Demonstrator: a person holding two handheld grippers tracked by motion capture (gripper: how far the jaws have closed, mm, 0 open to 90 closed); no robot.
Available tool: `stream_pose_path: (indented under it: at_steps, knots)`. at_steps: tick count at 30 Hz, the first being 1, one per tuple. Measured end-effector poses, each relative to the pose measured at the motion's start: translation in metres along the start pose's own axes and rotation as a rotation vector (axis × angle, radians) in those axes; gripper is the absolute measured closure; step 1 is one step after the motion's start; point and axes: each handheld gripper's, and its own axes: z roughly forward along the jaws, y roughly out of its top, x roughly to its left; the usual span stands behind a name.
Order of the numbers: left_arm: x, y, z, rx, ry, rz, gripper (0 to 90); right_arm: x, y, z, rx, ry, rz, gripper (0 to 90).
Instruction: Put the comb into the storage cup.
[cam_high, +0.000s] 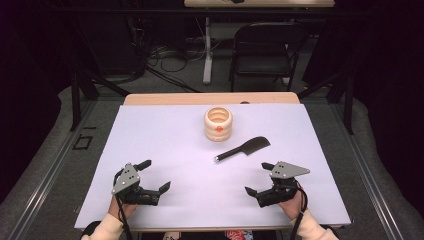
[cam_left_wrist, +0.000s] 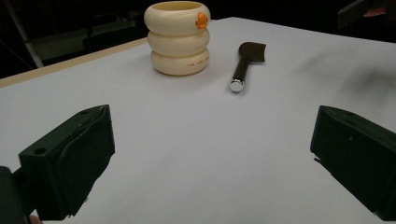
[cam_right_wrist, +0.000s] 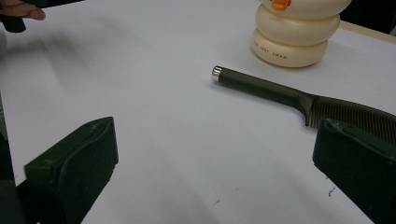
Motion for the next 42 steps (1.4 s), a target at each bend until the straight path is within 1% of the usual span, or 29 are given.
stream_pose_path:
  at_steps: [5, 10, 11, 19, 23, 25, 26, 28, 29, 30, 34, 35, 36, 42]
  knots:
    - [0.001, 0.000, 0.000, 0.002, 0.001, -0.003, 0.0, -0.001, 0.004, 0.006, 0.009, 0.010, 0.005, 0.0]
    - [0.002, -0.001, 0.001, 0.005, 0.008, -0.004, 0.0, -0.002, 0.010, 0.017, 0.017, 0.017, 0.004, 0.0]
    - [0.003, -0.001, 0.001, 0.008, 0.003, -0.004, 0.0, -0.003, 0.011, 0.019, 0.019, 0.017, 0.002, 0.0]
    - [0.002, -0.001, 0.001, 0.011, 0.005, -0.006, 0.0, -0.005, 0.017, 0.032, 0.030, 0.029, 0.000, 0.0]
    - [0.002, -0.001, 0.000, 0.007, 0.008, -0.002, 0.0, -0.007, 0.021, 0.038, 0.032, 0.035, -0.008, 0.0]
    - [0.003, -0.001, 0.000, 0.001, 0.010, -0.003, 0.0, -0.008, 0.024, 0.042, 0.035, 0.037, -0.003, 0.0]
    - [0.003, -0.001, 0.000, 0.008, 0.008, -0.005, 0.0, -0.009, 0.025, 0.043, 0.037, 0.040, -0.003, 0.0]
    - [0.003, -0.001, 0.002, 0.005, 0.007, -0.006, 0.0, -0.010, 0.027, 0.047, 0.039, 0.039, -0.002, 0.0]
    - [0.003, -0.001, 0.002, 0.009, 0.018, -0.003, 0.0, -0.011, 0.027, 0.049, 0.037, 0.041, -0.002, 0.0]
    - [0.002, -0.001, 0.002, 0.012, 0.001, 0.002, 0.0, -0.012, 0.028, 0.051, 0.040, 0.042, 0.002, 0.0]
    - [0.001, -0.001, 0.002, 0.020, 0.000, 0.013, 0.0, -0.014, 0.032, 0.058, 0.046, 0.044, -0.001, 0.0]
    - [0.001, -0.001, 0.002, 0.020, 0.009, 0.011, 0.0, -0.015, 0.033, 0.059, 0.046, 0.040, -0.004, 0.0]
    - [0.002, -0.001, 0.003, 0.018, -0.005, 0.008, 0.0, -0.015, 0.034, 0.061, 0.047, 0.040, -0.002, 0.0]
    - [0.002, -0.001, 0.002, 0.017, -0.004, 0.002, 0.0, -0.018, 0.037, 0.069, 0.055, 0.038, 0.001, 0.0]
